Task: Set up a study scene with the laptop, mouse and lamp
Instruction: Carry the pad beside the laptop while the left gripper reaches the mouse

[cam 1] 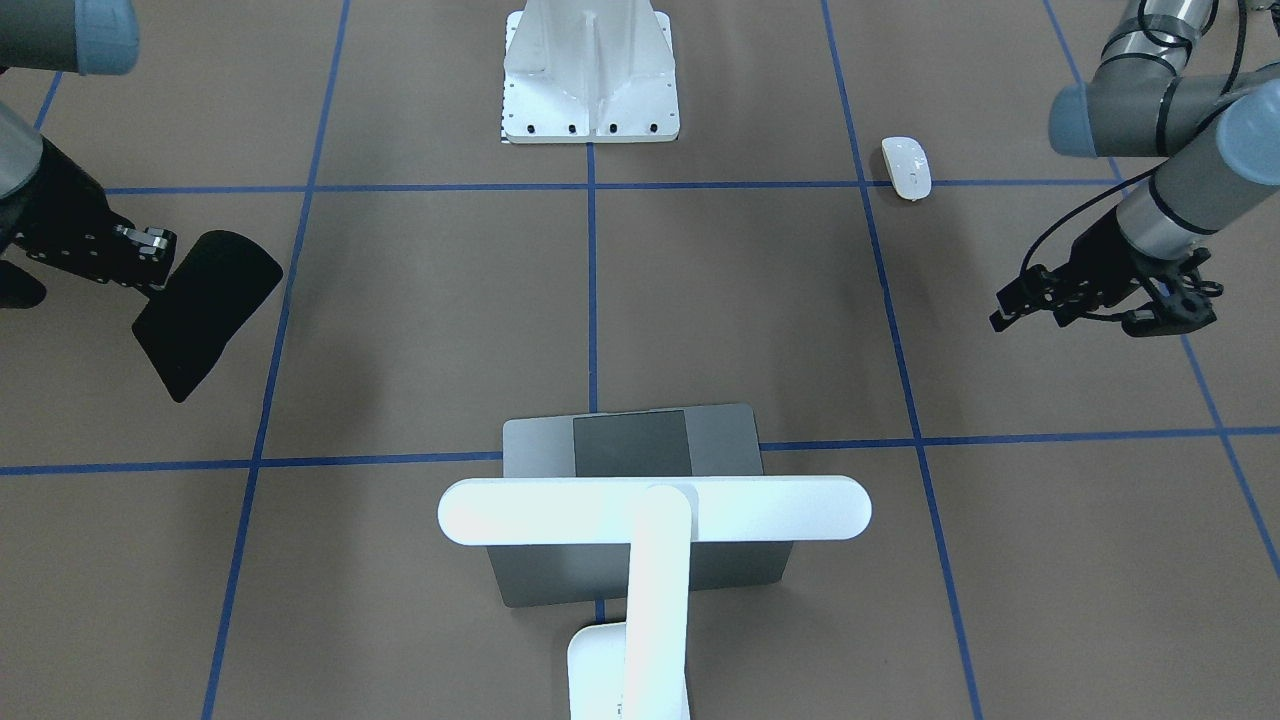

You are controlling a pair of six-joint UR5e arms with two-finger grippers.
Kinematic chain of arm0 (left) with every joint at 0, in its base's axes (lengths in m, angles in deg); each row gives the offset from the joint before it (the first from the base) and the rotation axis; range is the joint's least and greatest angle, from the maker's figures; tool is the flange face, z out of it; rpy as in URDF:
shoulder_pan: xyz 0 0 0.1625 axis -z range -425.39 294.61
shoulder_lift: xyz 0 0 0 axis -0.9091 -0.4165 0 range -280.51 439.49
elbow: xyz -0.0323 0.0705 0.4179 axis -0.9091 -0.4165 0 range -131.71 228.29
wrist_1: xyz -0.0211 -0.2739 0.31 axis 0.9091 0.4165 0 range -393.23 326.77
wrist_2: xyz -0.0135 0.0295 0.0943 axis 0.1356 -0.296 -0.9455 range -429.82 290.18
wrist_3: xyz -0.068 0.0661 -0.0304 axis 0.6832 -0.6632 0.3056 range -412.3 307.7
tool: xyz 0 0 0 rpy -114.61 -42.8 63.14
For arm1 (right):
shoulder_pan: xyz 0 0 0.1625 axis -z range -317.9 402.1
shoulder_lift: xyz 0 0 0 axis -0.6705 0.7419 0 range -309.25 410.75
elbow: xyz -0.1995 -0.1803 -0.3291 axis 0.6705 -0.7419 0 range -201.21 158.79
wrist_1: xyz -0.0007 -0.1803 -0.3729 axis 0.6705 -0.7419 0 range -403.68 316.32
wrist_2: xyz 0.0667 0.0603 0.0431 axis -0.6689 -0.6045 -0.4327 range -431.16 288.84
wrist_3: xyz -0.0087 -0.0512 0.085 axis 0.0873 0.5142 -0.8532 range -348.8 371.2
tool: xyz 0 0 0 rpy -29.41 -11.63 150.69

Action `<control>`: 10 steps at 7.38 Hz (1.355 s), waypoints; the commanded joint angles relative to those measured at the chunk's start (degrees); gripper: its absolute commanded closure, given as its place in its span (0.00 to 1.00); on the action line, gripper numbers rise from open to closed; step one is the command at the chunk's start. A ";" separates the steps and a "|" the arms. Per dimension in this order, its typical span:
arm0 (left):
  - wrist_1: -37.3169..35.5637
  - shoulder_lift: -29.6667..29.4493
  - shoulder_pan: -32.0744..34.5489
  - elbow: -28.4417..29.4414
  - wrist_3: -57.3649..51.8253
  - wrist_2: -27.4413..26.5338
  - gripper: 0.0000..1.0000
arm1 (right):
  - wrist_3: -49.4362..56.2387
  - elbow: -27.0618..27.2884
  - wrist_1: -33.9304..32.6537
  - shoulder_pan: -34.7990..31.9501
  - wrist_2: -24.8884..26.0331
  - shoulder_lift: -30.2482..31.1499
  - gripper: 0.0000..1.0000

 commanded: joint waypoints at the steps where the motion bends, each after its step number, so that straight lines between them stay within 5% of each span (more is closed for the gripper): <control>1: -0.02 4.88 -4.66 -4.97 1.37 -2.67 0.00 | 0.23 -3.91 -3.66 2.10 3.19 -6.54 1.00; 10: 0.25 14.92 -27.08 -16.77 13.07 -15.60 0.00 | 2.42 -19.75 -3.14 2.63 7.76 -18.78 1.00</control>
